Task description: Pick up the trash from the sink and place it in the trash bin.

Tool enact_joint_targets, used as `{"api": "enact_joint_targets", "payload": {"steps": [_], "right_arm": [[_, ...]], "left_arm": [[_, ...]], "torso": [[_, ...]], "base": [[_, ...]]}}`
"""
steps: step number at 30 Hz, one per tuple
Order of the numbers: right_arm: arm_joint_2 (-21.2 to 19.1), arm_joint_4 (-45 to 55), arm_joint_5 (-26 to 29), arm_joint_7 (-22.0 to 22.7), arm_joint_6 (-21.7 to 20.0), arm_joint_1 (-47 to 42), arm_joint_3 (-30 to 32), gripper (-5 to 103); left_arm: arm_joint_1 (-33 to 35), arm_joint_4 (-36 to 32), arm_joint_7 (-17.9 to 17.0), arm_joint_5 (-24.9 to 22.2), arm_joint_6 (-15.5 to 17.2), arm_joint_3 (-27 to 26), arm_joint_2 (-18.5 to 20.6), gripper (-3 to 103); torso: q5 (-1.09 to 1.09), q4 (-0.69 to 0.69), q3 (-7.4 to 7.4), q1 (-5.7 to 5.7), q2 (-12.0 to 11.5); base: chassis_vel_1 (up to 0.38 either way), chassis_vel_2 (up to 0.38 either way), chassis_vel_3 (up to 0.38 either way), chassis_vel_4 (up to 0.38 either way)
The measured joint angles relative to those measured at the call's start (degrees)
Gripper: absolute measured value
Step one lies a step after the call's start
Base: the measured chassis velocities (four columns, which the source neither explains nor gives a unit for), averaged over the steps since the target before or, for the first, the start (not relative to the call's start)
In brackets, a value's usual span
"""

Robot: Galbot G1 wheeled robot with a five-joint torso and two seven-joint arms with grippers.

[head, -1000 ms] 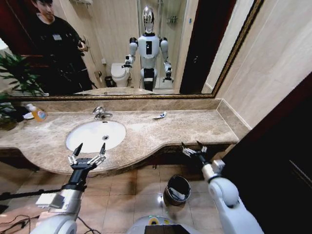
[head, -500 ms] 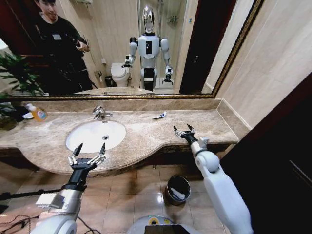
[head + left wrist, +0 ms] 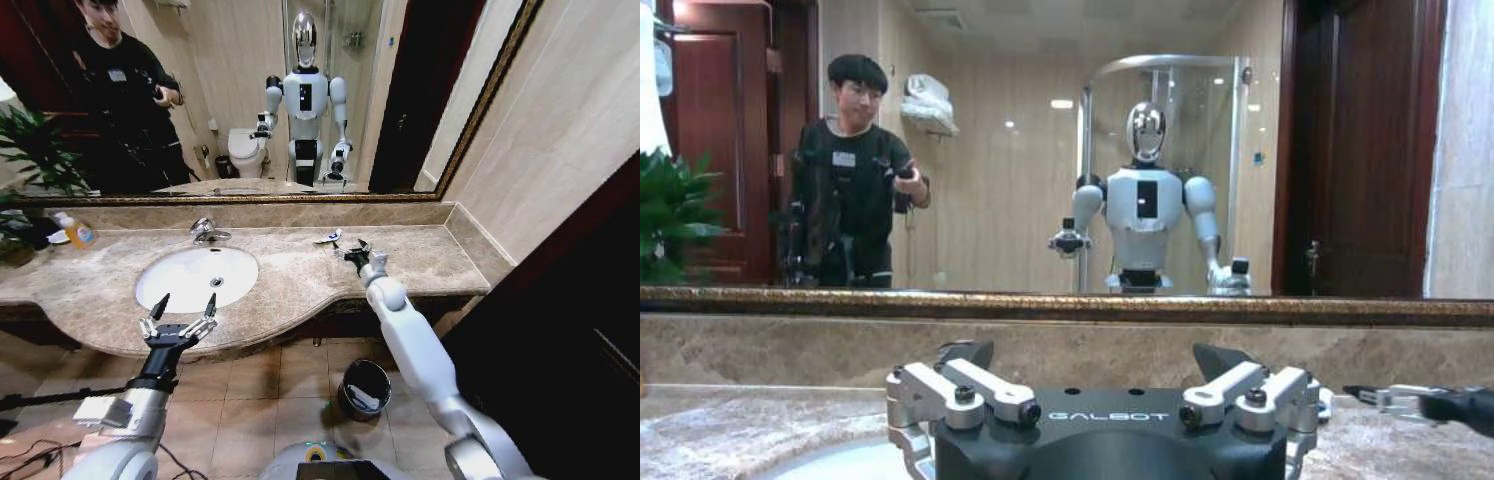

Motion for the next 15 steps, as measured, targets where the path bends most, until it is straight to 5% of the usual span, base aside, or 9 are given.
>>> {"api": "enact_joint_targets", "payload": {"steps": [15], "right_arm": [[6.8, -19.5, 1.3, 2.9, 0.6, 12.2, -2.4, 100]], "left_arm": [[0.0, 0.0, 0.0, 0.0, 0.0, 0.0, 0.0, 100]], "torso": [[-0.01, 0.0, 0.0, -0.01, 0.0]], "base": [[0.0, 0.0, 0.0, 0.0]]}}
